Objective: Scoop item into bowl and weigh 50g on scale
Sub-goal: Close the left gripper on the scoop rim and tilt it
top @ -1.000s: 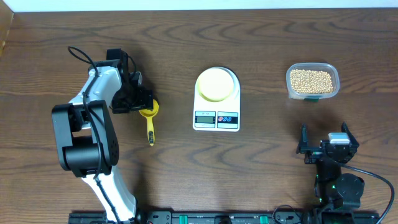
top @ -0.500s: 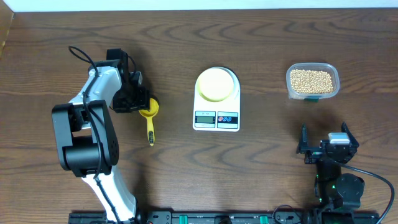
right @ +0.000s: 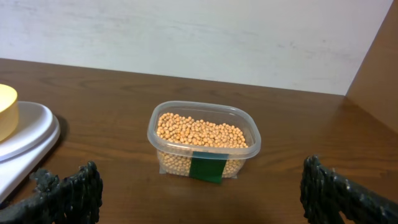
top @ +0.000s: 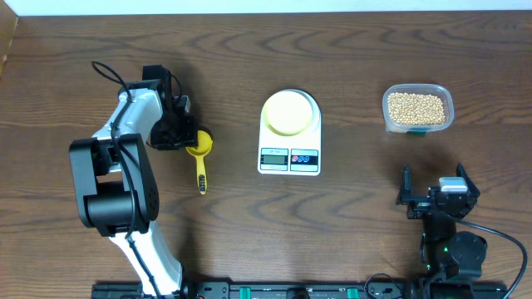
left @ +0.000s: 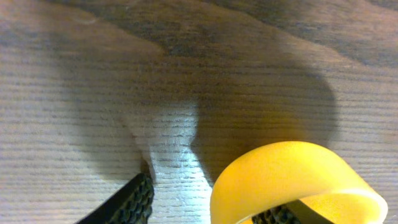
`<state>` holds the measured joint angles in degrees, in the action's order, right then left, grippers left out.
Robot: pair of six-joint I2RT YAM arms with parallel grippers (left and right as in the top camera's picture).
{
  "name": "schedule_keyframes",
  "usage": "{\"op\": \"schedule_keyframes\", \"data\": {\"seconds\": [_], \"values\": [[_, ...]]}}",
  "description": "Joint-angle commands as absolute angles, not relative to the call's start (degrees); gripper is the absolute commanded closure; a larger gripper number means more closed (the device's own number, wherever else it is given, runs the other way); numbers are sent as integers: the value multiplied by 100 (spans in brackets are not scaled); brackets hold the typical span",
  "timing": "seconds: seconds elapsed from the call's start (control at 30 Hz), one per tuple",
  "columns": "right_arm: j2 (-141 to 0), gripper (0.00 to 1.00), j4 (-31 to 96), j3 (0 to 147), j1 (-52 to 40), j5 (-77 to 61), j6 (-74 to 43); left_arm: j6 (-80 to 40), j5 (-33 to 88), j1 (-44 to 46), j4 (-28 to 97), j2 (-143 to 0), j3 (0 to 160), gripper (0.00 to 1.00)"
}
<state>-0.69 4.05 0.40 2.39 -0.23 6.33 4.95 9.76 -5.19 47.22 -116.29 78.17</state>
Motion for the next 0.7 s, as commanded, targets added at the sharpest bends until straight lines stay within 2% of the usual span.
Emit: {"op": "schedule_keyframes", "data": {"seconds": [0.0, 0.17, 0.27, 0.67], "values": [[-34, 1, 432, 32, 215, 3, 672, 532, 943, -532, 4722, -11651, 7734, 52], [-34, 1, 432, 32, 215, 3, 672, 534, 943, -532, 4722, -11651, 7734, 54], [-34, 1, 432, 32, 215, 3, 672, 534, 943, -532, 4720, -11651, 7734, 60], [-34, 1, 434, 32, 215, 3, 672, 534, 943, -532, 4722, -11651, 7734, 71]]}}
